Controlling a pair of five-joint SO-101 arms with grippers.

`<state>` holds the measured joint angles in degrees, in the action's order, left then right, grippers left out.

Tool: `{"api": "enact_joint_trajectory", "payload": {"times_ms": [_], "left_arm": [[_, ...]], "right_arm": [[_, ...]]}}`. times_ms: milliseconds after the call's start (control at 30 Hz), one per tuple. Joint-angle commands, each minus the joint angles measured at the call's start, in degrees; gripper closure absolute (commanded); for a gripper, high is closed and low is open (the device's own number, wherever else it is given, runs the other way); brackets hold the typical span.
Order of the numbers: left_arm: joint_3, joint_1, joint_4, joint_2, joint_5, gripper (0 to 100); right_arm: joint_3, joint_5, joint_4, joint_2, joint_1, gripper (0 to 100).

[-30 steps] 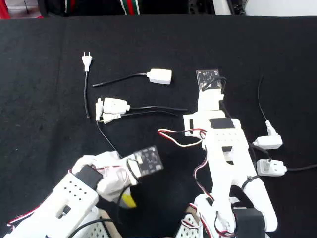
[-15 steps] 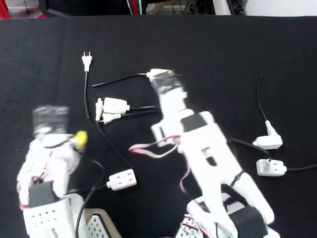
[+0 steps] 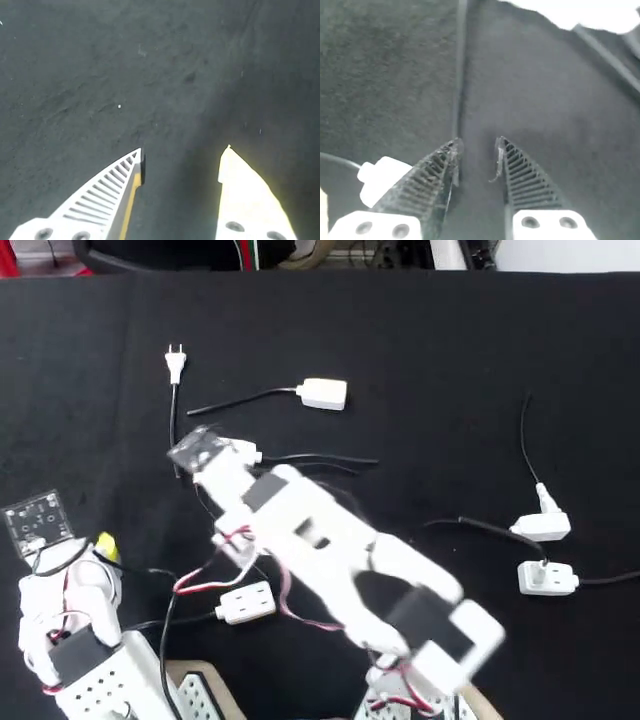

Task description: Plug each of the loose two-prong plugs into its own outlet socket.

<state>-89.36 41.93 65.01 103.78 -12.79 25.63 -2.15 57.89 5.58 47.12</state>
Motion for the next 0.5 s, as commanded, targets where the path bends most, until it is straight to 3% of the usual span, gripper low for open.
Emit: {"api": "enact_joint_trajectory", "payload": {"times_ms": [0,467], "left_arm": [[0.1,0.7,2.9,0.4,-3.6,75],[-0.7,0.4,3.2,0.4,-5.0,75]], "right_arm": [[-6.5,-0.1,0.5,4.4,1.8,87.9],[-8.7,-0.2,-2.5,13.1,2.0,88.2]]}}
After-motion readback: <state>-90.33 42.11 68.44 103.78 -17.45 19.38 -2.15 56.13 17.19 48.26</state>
